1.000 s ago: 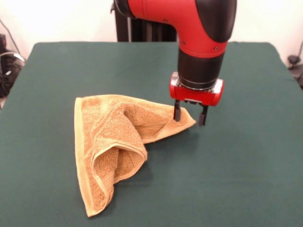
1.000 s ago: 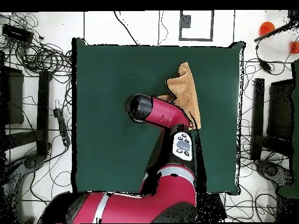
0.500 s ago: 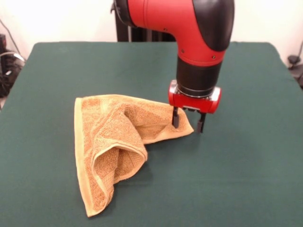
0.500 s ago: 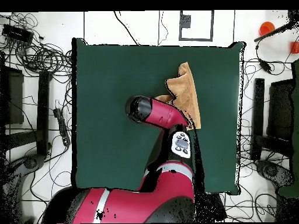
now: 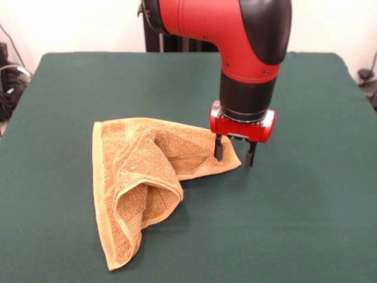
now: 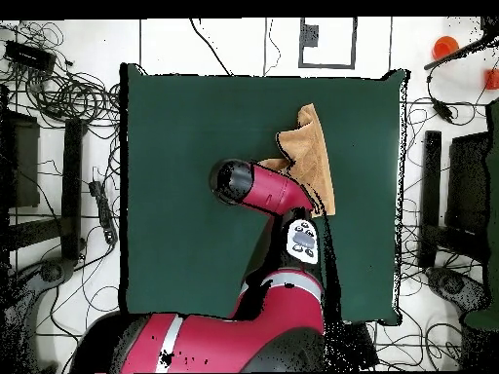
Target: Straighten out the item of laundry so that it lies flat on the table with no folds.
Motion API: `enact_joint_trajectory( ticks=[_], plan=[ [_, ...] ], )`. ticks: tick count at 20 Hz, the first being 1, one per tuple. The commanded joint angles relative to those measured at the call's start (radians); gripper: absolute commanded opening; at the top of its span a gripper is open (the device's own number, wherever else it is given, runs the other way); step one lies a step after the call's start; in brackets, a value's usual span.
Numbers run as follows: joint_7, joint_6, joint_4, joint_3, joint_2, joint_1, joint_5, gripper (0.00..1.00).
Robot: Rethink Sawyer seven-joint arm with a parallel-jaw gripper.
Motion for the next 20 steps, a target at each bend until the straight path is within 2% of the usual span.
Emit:
enact_joint_trajectory(
  ticks=[1, 7, 8, 20],
  plan=[
    [0.249, -0.078, 0.035, 0.110, 0.135, 0.028, 0.052, 1.00],
    [0.249, -0.095, 0.040, 0.099, 0.137, 0.031, 0.052, 1.00],
    [0.236, -0.096, 0.031, 0.088, 0.141, 0.037, 0.041, 0.00],
    [0.228, -0.085, 0.015, 0.081, 0.145, 0.039, 0.038, 0.00]
  ],
)
